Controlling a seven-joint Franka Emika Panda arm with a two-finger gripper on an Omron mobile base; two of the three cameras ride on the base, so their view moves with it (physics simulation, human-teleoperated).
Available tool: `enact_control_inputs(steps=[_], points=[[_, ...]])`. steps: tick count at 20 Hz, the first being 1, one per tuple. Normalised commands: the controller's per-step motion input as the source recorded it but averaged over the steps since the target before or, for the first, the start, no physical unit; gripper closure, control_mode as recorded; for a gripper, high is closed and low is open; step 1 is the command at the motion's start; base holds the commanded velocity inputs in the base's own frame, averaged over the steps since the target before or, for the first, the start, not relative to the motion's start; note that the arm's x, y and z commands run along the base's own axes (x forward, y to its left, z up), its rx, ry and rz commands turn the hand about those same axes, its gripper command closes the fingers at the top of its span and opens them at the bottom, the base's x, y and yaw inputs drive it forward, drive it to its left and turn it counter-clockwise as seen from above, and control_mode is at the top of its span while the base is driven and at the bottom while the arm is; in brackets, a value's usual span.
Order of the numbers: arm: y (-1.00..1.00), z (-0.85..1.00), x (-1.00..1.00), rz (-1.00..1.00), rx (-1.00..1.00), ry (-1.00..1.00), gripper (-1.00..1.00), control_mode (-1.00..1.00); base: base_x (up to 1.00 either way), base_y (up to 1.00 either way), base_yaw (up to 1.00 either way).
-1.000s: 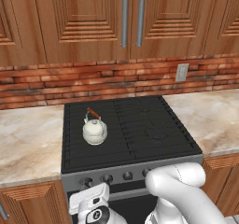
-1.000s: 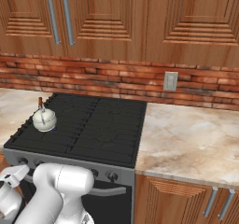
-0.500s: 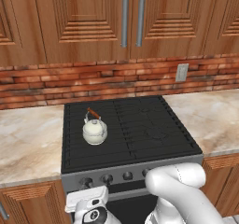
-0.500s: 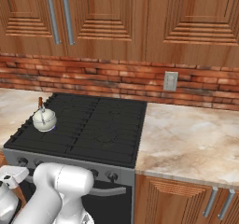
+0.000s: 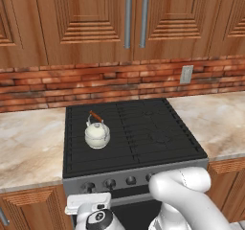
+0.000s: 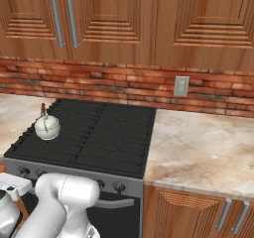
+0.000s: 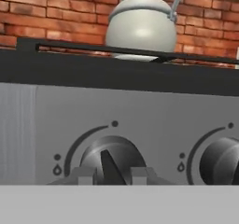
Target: The kettle is done boiling. Turn off the stove, then wait for 300 timesteps before moving the kettle to the dining table.
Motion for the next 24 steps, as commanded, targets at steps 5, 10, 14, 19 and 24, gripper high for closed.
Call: enact_control_inputs(steps=[5,10,14,19,24], points=[[-0.04,0.00,0.03,0.00,0.27,0.09,1.00,-1.00,0.00,0.00,0.00],[0.00,0.00,0.04,0.00,0.28,0.12,1.00,-1.00,0.00,0.00,0.00],[0.00,0.00,0.07,0.00,0.25,0.14,1.00,-1.00,0.00,0.00,0.00],[0.00,-0.07,0.00,0.00,0.15,0.15,1.00,-1.00,0.00,0.00,0.00],[0.02,-0.09,0.01,0.00,0.05,0.13,-1.00,-1.00,0.00,0.00,0.00]])
